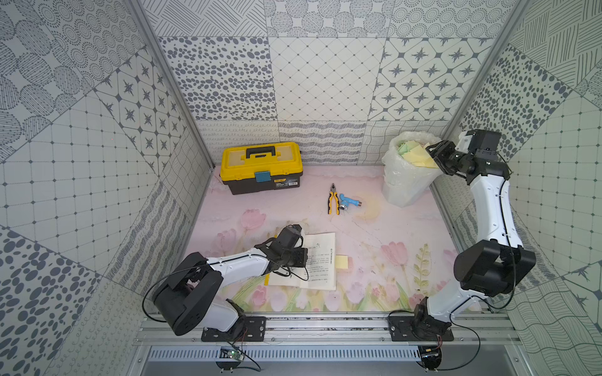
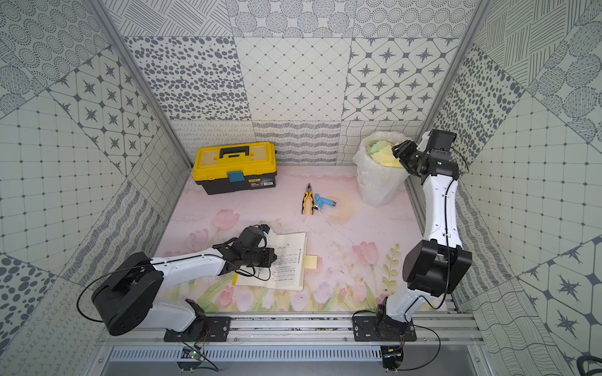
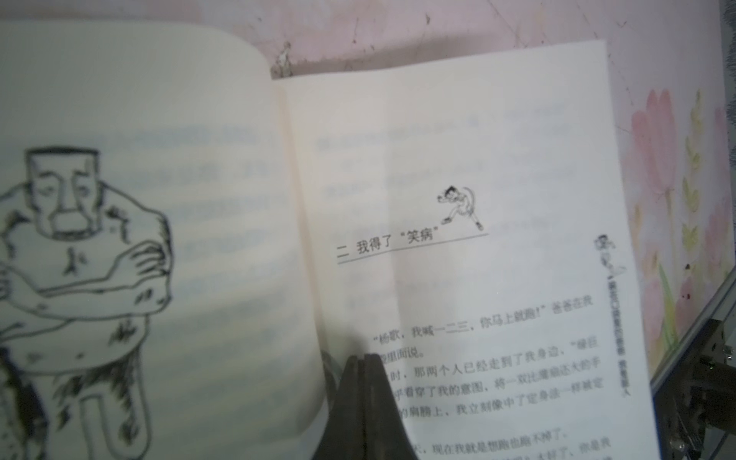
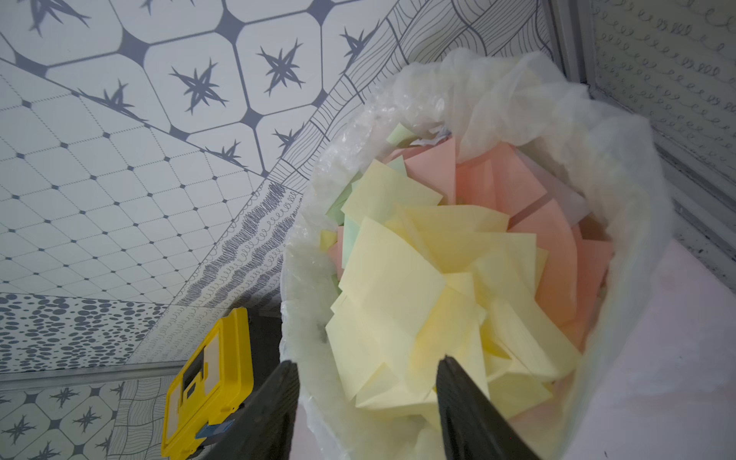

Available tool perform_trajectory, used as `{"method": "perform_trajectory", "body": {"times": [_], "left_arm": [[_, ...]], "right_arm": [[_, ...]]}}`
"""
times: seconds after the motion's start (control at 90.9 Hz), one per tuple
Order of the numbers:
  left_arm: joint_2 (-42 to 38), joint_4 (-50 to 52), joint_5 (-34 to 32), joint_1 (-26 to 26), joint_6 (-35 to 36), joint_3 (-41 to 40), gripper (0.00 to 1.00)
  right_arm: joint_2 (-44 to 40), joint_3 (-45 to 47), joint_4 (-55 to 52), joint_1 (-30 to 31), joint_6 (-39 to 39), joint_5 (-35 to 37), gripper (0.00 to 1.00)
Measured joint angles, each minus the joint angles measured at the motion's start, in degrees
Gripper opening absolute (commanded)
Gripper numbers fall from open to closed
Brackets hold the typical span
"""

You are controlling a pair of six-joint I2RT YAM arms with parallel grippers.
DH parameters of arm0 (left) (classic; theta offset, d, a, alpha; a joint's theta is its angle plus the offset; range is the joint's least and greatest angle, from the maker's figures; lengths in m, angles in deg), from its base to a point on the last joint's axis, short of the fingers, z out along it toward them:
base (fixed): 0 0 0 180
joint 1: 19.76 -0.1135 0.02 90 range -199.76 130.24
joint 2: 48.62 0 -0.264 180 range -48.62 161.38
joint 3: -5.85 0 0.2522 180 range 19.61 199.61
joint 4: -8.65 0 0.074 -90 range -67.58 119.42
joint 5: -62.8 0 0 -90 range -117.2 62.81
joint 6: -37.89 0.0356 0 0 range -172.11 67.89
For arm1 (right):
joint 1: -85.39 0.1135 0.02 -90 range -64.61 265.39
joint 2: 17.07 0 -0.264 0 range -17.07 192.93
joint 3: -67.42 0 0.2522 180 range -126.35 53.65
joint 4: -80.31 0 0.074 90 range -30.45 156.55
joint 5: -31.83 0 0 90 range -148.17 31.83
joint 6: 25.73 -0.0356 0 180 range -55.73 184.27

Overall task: Peel off the used sticky note
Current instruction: Place the note in the trash bin, then turn the page of the book at the center of the board.

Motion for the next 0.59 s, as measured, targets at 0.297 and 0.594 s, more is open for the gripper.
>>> {"method": "perform_trajectory", "body": {"times": [0.297,0.594], "left_arm": [[-1.7,1.4,0.6,0.2,-0.1,1.0,0.48],[-4.8,2.6,1.0,0.2,-0.2,1.4,0.74]], "right_arm": [[-12.8,11.0,0.8,2.5,0.8,-0.4,0.69],[-22.7,26.1,1.5,11.0,1.4,-1.0,0.71]]}}
